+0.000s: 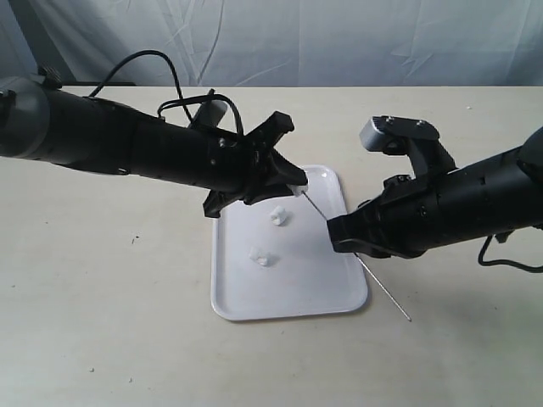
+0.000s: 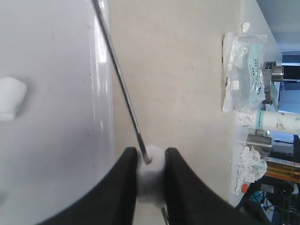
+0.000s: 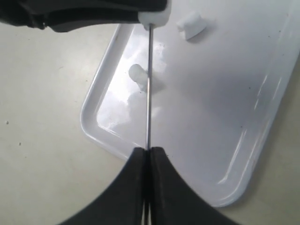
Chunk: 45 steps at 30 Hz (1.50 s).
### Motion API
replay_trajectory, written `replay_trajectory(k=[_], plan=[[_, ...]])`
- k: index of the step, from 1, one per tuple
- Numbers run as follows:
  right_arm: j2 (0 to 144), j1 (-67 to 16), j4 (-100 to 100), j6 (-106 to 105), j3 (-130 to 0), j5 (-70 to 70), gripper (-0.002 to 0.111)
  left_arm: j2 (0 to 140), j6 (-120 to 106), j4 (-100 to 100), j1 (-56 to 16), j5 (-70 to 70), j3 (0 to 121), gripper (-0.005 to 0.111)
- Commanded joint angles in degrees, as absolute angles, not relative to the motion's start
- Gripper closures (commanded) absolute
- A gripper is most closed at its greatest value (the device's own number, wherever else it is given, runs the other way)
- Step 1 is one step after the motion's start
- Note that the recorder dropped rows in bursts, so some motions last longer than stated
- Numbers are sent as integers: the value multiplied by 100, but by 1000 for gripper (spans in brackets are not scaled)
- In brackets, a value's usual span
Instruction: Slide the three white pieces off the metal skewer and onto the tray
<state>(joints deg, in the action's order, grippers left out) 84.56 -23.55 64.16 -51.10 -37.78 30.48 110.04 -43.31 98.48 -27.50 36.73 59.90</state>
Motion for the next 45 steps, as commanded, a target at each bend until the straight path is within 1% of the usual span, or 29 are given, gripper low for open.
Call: replay_trajectory(k=[1, 5, 11, 15, 17, 19, 20, 21, 22, 25, 31, 36, 39, 45], plan=[[8461, -2347, 5990, -4968, -3784, 3309, 109, 11003, -4396, 9899, -2754, 3233, 6009, 89], [8461, -2347, 5258, -4339, -3784, 3403, 109, 11003, -4396, 9973, -2754, 2770, 6009, 89], [8434, -2347, 4491, -3732, -3784, 4094, 109, 11003, -4396, 9986, -2754, 1812, 6009, 89], [8299, -2347, 3145, -2708, -3784, 4404, 109, 11003, -4396, 9863, -2754, 1452, 6009, 89], [8083, -2347, 2121, -2034, -3784, 4442, 109, 11003, -4396, 9539, -2754, 1381, 6009, 89], [7796, -2347, 1673, -1540, -3784, 4160, 109, 11014, -4396, 9155, -2754, 1742, 6009, 80], [7684, -2347, 1827, -1529, -3784, 3957, 109, 11037, -4396, 9181, -2754, 2091, 6009, 69], [7655, -2347, 1928, -1529, -3784, 3882, 109, 11052, -4396, 9181, -2754, 2210, 6009, 63], [7640, -2347, 1977, -1540, -3784, 3861, 109, 11065, -4370, 9181, -2754, 2313, 6009, 60], [7640, -2347, 1996, -1540, -3784, 3796, 109, 11065, -4359, 9066, -2754, 2388, 6009, 59], [7955, -2347, 2510, -1805, -3784, 2908, 109, 11065, -4348, 8810, -2754, 2625, 6009, 67], [8527, -2347, 3407, -2643, -3784, 2483, 109, 11065, -4348, 8200, -2754, 2441, 6009, 82], [8831, -2347, 4329, -3408, -3814, 2172, 109, 11065, -4348, 8113, -2754, 2378, 6009, 89], [9581, -2347, 6086, -5069, -4086, 2210, 109, 11065, -4348, 7516, -2643, 2386, 6009, 102]])
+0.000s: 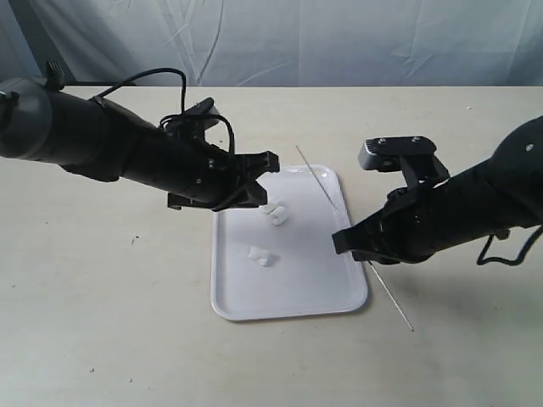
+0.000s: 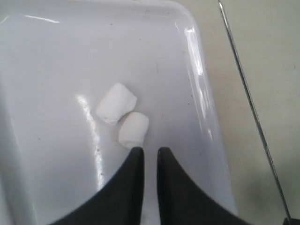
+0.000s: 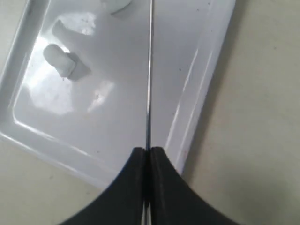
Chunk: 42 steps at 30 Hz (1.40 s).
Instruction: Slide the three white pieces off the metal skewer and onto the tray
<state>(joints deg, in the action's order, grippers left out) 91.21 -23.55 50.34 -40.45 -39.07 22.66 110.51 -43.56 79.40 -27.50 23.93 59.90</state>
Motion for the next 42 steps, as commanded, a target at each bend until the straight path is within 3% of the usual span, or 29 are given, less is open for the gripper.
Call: replay_trajectory(k=[1, 17, 24, 28, 42], plan=[[9722, -2347, 6287, -5242, -4141, 2265, 109, 11065, -4348, 7404, -2602, 2446, 6009, 104], [10553, -2347, 6772, -5747, -4493, 2778, 109, 11065, -4177, 6381, -2228, 3323, 6009, 107], [10553, -2347, 6782, -5793, -4493, 2787, 81, 11065, -3978, 6348, -2228, 3346, 6009, 107], [10482, -2347, 6782, -5805, -4493, 2745, 79, 10995, -3961, 6120, -2228, 3365, 6009, 107], [8619, -2347, 6306, -6218, -4480, 2094, 79, 8562, -2961, 3412, -2228, 2777, 5820, 107]])
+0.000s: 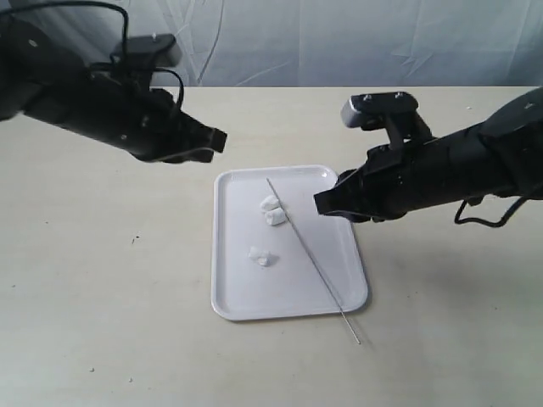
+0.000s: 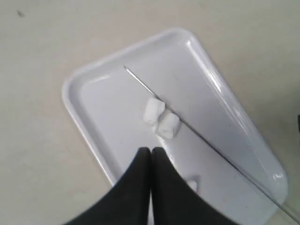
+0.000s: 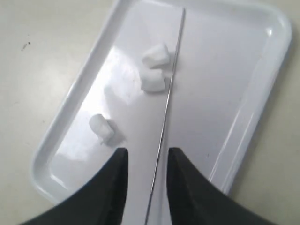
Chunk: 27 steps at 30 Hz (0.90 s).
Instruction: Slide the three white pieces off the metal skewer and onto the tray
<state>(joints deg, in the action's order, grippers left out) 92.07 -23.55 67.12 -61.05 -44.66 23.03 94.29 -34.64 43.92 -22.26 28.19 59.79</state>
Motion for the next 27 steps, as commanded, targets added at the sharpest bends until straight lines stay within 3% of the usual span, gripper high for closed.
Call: replay_trajectory(k=[1, 10, 22, 27], plan=[[8440, -2347, 6153, -6218, -4480, 2081, 79, 8355, -2642, 3091, -2228, 2718, 5756, 107], [6913, -2347, 5457, -6194, -4121, 1379, 79, 6211, -420, 523, -2228, 2484, 4899, 107], [4641, -2336, 5421, -6483, -2601, -992, 79, 3965, 1520, -1531, -2228, 3011, 4350, 107], [3691, -2336, 6911, -7267, -2173, -1762, 88, 3388, 1822, -1743, -2228, 3483, 4084, 107]])
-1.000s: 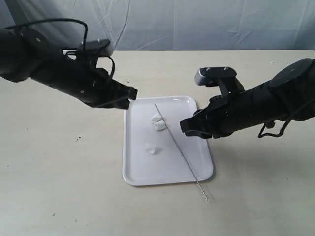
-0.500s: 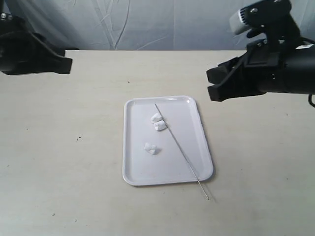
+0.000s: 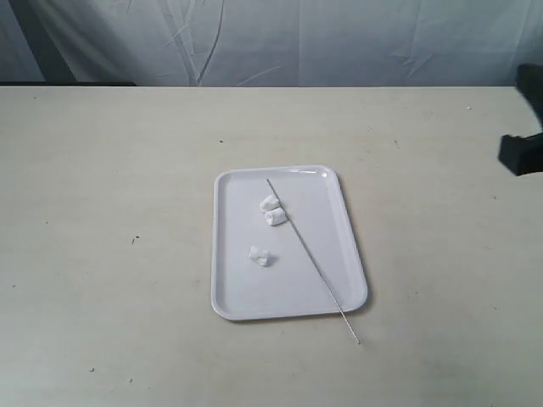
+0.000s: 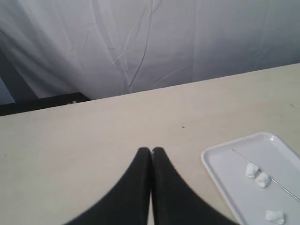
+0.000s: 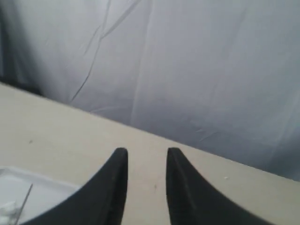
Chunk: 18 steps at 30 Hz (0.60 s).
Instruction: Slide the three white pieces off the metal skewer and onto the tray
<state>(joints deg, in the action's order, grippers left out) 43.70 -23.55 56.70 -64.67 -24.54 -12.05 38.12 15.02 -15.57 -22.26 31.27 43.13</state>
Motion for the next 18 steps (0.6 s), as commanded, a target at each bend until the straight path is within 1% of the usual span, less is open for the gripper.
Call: replay_trajectory(k=[1, 3, 5, 11, 12, 14, 16, 18], plan=[[3573, -2336, 7364, -7844, -2105, -1775, 91, 3291, 1906, -1732, -2228, 3515, 4004, 107], [3331, -2336, 8711, -9274, -1979, -1936, 98, 3100, 2022, -1672, -2228, 3502, 3845, 107], [3131, -2336, 9995, -10393, -1980, -2377, 102, 2955, 2065, -1570, -2228, 3490, 3681, 107], [2464, -2347, 9995, -11101, -1975, -3781, 105, 2551, 2076, -1520, -2228, 3490, 3099, 107], [2228, -2347, 9995, -11490, -1975, -4103, 109, 2393, 2076, -1664, -2228, 3450, 2928, 107], [1908, -2347, 9995, -11675, -1975, -4840, 109, 2167, 2076, -1880, -2228, 3245, 2700, 107], [1682, -2347, 9995, -11675, -1975, -5177, 109, 2015, 2076, -1891, -2228, 3088, 2602, 107], [1572, -2347, 9995, -11605, -1975, -5150, 109, 1993, 2076, -1854, -2228, 3088, 2602, 107]])
